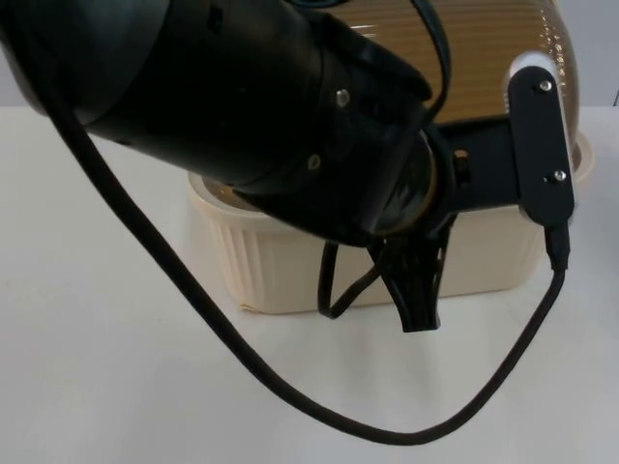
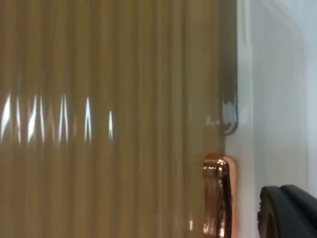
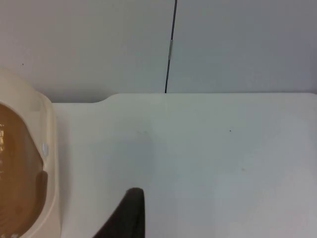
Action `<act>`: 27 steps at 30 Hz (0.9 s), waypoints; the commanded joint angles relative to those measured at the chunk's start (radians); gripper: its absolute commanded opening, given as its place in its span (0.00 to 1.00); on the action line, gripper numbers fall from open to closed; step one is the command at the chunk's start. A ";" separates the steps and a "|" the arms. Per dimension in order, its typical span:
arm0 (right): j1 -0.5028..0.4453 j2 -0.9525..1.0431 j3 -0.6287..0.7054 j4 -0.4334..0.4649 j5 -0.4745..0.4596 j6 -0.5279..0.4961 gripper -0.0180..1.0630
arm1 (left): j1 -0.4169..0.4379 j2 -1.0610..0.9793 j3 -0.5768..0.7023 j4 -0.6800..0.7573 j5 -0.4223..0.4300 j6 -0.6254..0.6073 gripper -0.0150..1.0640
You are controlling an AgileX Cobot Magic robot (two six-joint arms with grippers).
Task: Open the box lid with the left hand, place the block into the box with the right hand, then close the box lid with the left hand.
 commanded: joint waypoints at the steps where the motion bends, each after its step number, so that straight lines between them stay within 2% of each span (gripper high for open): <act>1: -0.001 -0.004 -0.006 -0.005 -0.003 0.004 0.99 | 0.003 -0.006 -0.005 0.010 -0.009 -0.008 0.01; 14: -0.001 -0.004 -0.006 -0.002 0.000 0.004 0.99 | 0.025 -0.006 -0.005 0.054 -0.031 -0.044 0.01; 27: -0.001 -0.004 -0.006 -0.002 0.002 0.004 0.99 | 0.036 -0.004 -0.005 0.003 -0.091 -0.039 0.01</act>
